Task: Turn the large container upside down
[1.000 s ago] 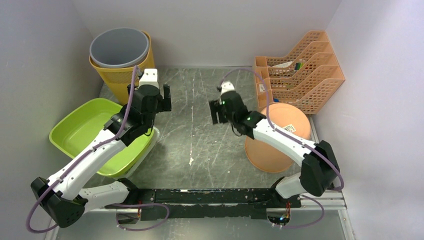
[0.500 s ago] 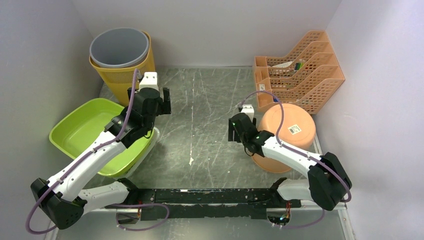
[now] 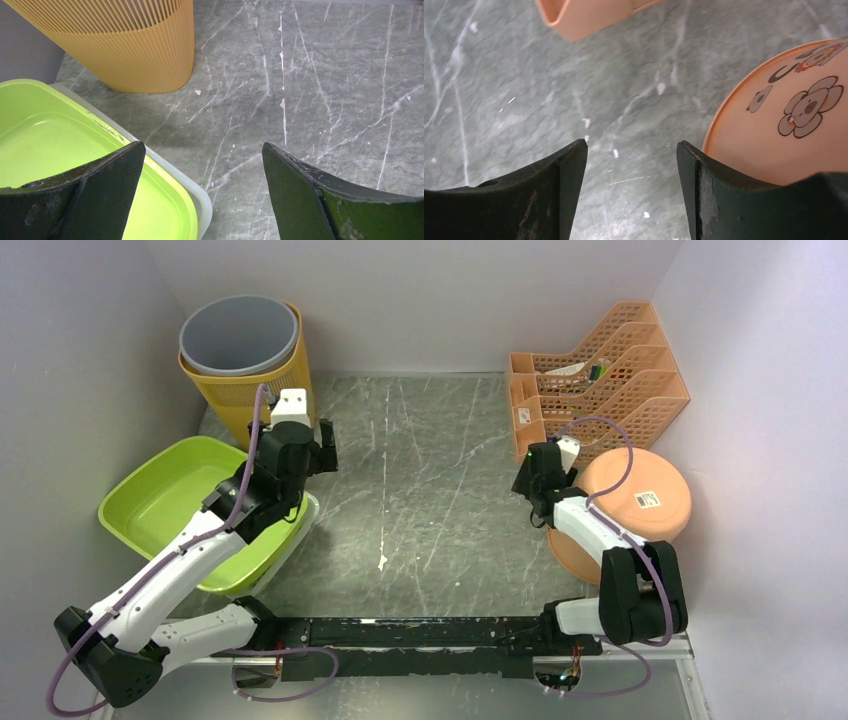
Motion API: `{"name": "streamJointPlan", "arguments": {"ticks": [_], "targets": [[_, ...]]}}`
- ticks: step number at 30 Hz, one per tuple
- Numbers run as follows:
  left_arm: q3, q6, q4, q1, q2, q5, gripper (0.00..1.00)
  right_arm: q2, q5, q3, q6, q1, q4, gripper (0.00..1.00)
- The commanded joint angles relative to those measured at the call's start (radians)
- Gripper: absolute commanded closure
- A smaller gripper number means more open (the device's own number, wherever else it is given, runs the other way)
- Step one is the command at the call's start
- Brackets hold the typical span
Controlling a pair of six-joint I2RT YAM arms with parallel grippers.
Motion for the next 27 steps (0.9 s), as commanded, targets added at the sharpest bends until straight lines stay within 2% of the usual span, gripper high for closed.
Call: {"name": "streamJointPlan", "arguments": {"ticks": [1, 6, 10, 15, 19, 24, 27], "targets": [[-0.017, -0.009, -0.004, 0.004, -0.028, -0.021, 0.01, -0.015, 0.036, 0.004, 0.015, -0.079, 0.023, 0.34], [-0.021, -0.009, -0.003, 0.004, -0.034, -0.017, 0.01, -0.056, -0.016, -0.008, 0.017, -0.12, 0.038, 0.33], [-0.018, -0.012, -0.006, 0.004, -0.032, -0.013, 0.01, -0.067, -0.116, 0.032, 0.004, -0.116, 0.015, 0.31], [0.004, -0.001, -0.001, 0.004, -0.017, -0.003, 0.01, -0.08, -0.221, 0.1, -0.008, -0.041, 0.0, 0.3], [0.105, 0.06, -0.014, 0.004, 0.031, 0.008, 0.01, -0.042, -0.224, 0.221, -0.025, 0.065, -0.007, 0.3], [0.288, 0.196, 0.022, 0.011, 0.111, -0.016, 0.01, 0.057, -0.279, 0.377, -0.007, 0.096, 0.015, 0.3], [0.435, 0.266, 0.026, 0.075, 0.185, 0.048, 0.01, 0.093, -0.309, 0.417, 0.01, 0.109, 0.052, 0.26]]}}
